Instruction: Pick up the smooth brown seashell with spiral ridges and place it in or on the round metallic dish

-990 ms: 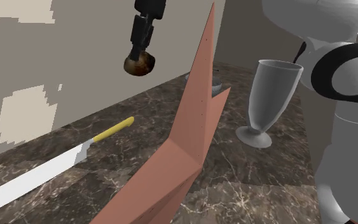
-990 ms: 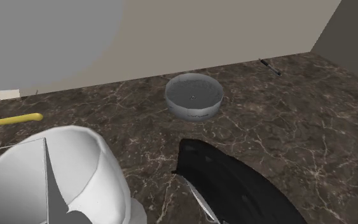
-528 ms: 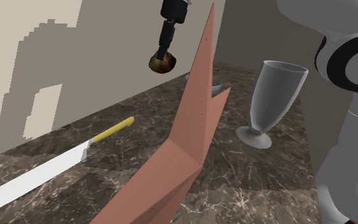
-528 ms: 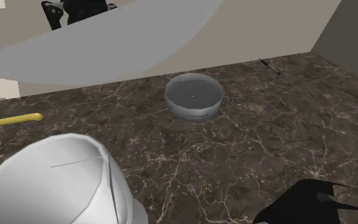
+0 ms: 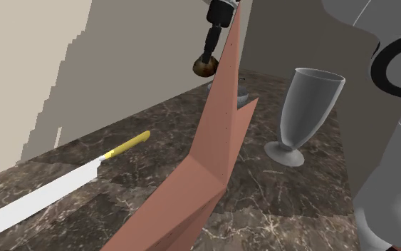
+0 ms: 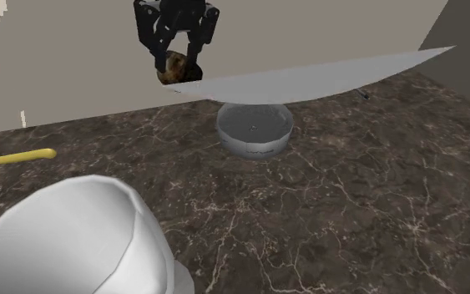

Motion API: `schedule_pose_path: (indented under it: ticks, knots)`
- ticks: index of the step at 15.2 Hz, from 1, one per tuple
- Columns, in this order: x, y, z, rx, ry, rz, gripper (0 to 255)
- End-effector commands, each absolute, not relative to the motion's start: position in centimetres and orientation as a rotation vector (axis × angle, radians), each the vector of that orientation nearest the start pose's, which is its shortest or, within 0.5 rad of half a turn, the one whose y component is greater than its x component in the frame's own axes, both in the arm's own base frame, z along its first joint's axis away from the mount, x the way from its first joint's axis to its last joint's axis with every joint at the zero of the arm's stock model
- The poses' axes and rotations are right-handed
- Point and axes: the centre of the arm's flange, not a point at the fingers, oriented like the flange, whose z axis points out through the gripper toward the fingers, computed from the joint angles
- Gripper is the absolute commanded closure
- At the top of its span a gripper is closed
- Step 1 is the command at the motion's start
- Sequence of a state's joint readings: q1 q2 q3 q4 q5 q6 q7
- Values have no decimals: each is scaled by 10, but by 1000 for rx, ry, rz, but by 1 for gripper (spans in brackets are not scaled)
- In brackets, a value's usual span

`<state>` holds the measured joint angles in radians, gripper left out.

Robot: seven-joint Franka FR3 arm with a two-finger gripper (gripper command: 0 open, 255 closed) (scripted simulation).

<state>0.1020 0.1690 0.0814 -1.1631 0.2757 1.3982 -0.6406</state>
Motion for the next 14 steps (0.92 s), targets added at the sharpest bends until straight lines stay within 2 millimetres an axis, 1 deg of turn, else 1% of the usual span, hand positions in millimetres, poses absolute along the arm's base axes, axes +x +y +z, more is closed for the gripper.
schedule_pose_path:
  ticks: [1, 10, 11, 14]
  knots:
    - [569, 107, 706, -2600, -1225, -187, 255]
    - [581, -11, 709, -2600, -1225, -187, 255]
    - [582, -20, 709, -2600, -1225, -187, 255]
    - [582, -20, 693, -2600, -1225, -187, 255]
